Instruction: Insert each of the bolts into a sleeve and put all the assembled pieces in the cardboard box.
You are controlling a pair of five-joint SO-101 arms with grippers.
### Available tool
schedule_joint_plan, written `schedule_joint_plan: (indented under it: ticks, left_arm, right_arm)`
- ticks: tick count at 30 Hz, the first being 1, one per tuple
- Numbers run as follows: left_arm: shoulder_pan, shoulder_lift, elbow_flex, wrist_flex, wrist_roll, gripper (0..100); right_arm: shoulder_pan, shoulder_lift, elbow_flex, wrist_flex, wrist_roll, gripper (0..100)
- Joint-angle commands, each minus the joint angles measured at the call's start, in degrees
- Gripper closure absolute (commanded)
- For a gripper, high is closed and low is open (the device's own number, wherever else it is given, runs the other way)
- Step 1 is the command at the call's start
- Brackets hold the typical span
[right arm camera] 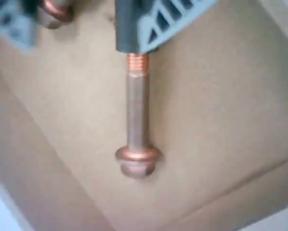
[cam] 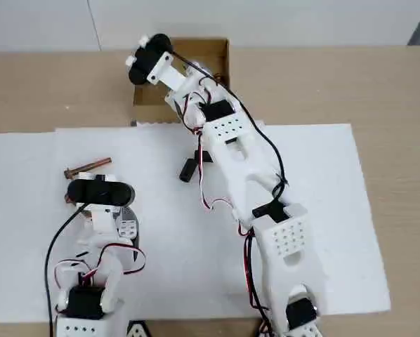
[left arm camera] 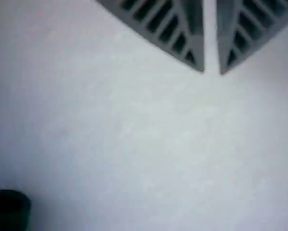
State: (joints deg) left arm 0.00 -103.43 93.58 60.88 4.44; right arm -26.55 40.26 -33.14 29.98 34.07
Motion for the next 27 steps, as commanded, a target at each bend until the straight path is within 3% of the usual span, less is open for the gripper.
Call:
schedule_joint_plan:
  ticks: [1, 12, 27]
  left_arm:
    - [0.0, -0.7, -0.2, -0.4, -0.4, 99]
    - [0.0, -0.7, -0.2, -0.4, -0.3, 99]
    - [0.0, -0.7, -0.2, -0.4, -0.3, 99]
  right_arm:
    - [0.5, -3.0, -3.0, 4.2, 0.1, 99.5]
    - [0.3, -15.0, -3.0, 29.7, -15.9, 99.5]
    - [-1.1, -21.3, -3.0, 54.5, -37.1, 99.5]
